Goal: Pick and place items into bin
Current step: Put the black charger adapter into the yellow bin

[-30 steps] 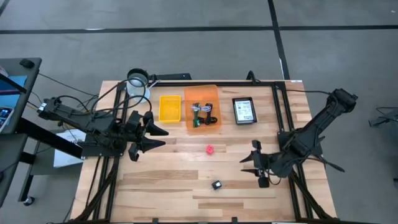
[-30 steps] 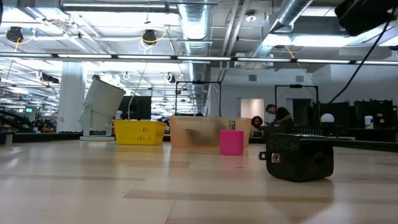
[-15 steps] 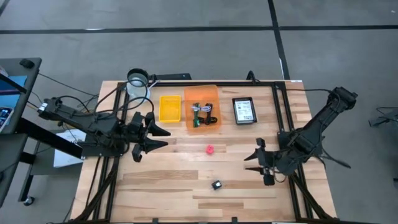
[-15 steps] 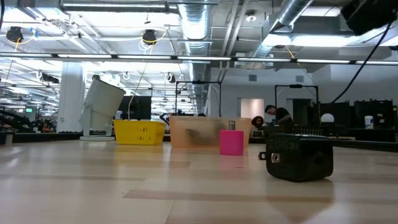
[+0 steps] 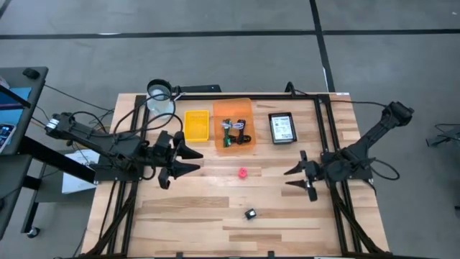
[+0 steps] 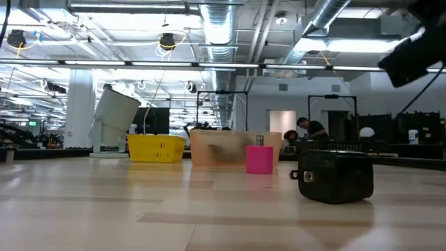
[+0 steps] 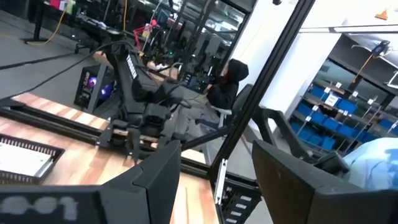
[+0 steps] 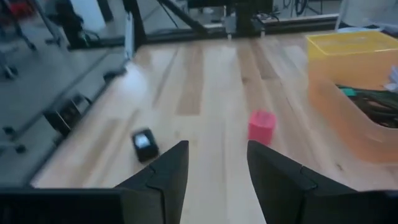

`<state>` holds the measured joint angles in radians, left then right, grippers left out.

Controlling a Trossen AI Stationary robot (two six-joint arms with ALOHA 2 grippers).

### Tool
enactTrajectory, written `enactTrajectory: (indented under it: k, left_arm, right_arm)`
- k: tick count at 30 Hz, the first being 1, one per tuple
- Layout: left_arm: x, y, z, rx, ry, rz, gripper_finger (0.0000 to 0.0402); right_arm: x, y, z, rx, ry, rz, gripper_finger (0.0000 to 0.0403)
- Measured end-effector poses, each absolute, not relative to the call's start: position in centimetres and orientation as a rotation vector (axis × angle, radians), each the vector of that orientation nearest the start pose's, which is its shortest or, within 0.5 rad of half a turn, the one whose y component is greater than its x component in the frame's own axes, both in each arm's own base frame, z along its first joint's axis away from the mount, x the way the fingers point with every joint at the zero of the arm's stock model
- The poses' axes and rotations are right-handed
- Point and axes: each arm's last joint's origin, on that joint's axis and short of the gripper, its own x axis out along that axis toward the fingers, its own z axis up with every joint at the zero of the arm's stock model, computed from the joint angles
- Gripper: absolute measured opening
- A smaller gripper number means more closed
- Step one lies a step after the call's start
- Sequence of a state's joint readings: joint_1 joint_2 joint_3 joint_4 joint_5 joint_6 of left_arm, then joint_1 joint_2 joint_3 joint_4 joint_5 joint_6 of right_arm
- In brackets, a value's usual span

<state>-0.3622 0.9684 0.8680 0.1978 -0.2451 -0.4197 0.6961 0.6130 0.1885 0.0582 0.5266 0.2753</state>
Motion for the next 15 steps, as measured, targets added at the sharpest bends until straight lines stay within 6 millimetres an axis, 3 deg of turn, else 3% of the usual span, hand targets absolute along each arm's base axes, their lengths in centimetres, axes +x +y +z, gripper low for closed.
enactTrajectory:
  k: [7, 15]
  left_arm:
    - [20.4, -7.0, 36.6, -0.457, -0.068, -0.134, 0.0189]
    - [20.4, -7.0, 36.6, -0.453, -0.068, -0.134, 0.0189]
  right_arm:
    - [11.4, 7.2, 15.3, -0.098, 0.413, 0.107, 0.0155]
    - [12.4, 7.4, 14.9, -0.060, 0.409, 0.075, 0.0153]
